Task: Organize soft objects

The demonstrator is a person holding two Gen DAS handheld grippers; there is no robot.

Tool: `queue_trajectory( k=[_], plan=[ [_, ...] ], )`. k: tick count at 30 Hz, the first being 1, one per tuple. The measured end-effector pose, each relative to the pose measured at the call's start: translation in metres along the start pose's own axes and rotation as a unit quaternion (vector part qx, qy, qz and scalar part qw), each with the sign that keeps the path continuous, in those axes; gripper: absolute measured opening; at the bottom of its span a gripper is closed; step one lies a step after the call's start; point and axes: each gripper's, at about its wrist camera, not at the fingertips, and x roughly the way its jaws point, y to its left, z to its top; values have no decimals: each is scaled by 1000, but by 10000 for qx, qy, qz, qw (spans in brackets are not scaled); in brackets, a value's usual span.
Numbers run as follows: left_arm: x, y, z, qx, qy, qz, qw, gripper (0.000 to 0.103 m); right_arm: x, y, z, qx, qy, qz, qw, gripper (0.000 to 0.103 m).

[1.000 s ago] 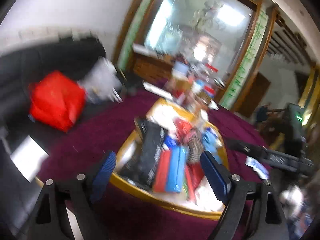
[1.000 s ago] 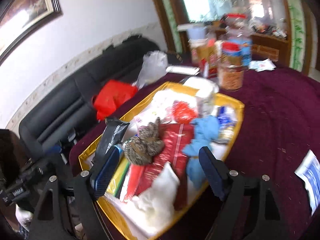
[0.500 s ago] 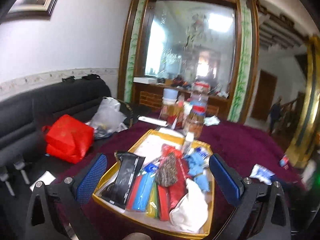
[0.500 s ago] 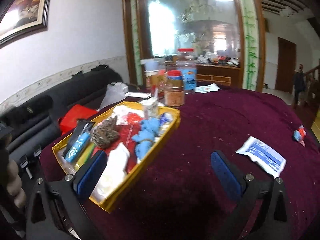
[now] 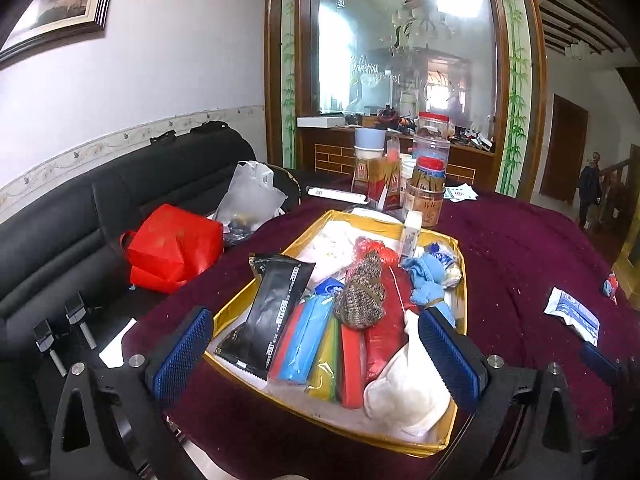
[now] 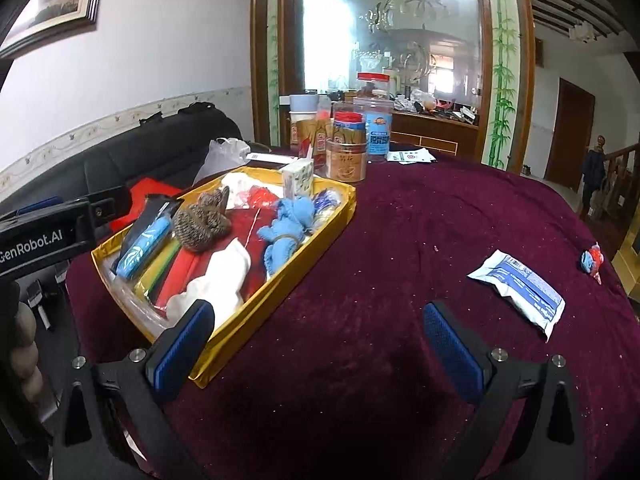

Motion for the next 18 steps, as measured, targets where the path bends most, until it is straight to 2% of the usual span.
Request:
queue_trajectory(
  k=[15,18],
  plan=[
    [13,16,-7,-202,312,-96,9993,103,6,19,-3,-266,162,17,9995,103],
    [8,7,-3,-64,232,-184,9995,103,4,13,4,-307,175,-106,9993,103]
  ],
)
